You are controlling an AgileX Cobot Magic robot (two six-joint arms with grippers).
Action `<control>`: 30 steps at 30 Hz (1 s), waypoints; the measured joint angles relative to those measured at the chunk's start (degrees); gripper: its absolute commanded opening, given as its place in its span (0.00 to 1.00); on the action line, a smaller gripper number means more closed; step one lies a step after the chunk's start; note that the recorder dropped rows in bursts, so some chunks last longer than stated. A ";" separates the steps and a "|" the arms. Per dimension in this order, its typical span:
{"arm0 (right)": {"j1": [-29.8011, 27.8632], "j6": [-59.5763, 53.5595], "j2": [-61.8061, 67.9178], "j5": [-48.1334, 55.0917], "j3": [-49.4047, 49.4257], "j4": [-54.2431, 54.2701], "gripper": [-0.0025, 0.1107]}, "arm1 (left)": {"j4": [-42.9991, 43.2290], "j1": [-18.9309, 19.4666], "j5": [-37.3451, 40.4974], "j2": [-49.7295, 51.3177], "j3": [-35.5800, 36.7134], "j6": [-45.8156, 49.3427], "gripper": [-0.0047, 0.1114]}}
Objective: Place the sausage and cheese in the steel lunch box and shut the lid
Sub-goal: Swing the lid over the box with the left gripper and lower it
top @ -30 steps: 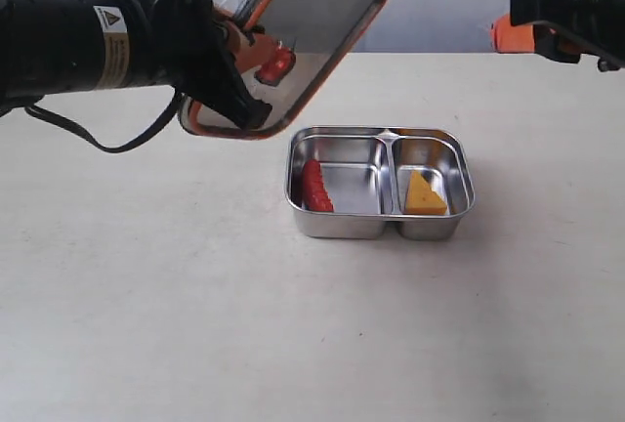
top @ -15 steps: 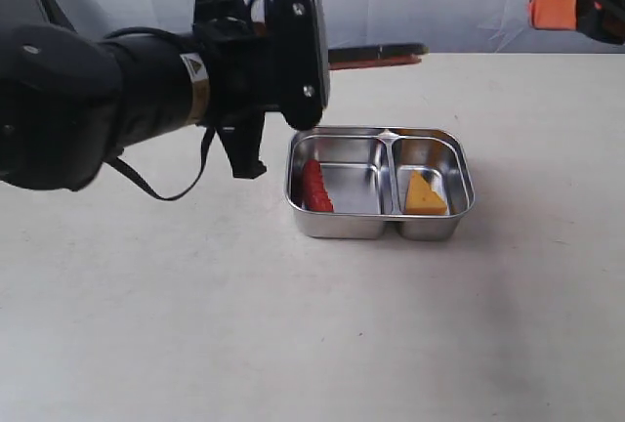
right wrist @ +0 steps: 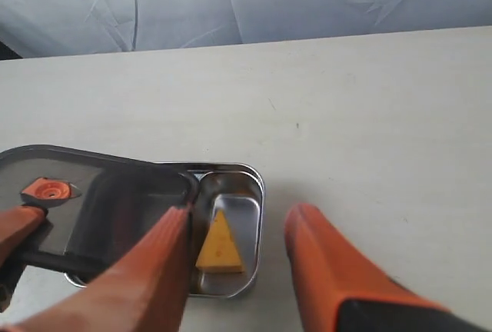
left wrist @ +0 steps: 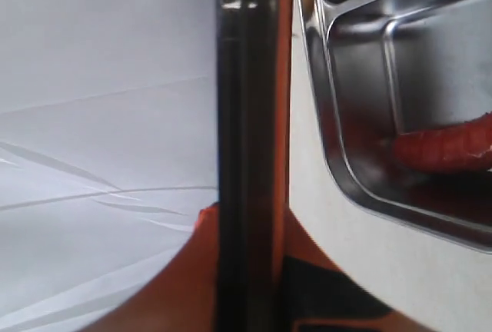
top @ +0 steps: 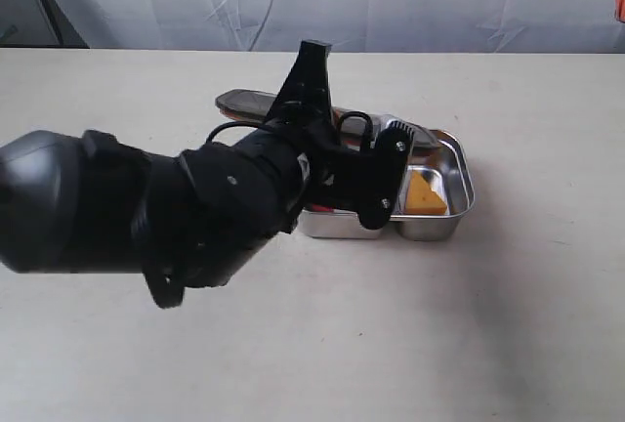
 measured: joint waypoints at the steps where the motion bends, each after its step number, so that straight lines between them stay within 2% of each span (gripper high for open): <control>1: 0.00 0.00 0.00 0.10 0.00 0.00 0.38 | 0.00 -0.55 1.49 0.98 -0.86 -0.42 0.04; 5: 0.00 0.10 0.00 0.21 0.00 -0.63 0.38 | 0.00 -1.42 4.78 3.71 -3.62 -1.12 0.04; 16: 0.00 0.21 0.00 0.21 0.00 -2.57 0.38 | 0.00 -3.23 6.46 8.98 -8.57 -1.27 0.04; 30: 0.00 0.21 0.00 0.55 0.00 -3.02 0.38 | 0.00 -4.77 8.21 13.20 -11.27 -2.17 0.04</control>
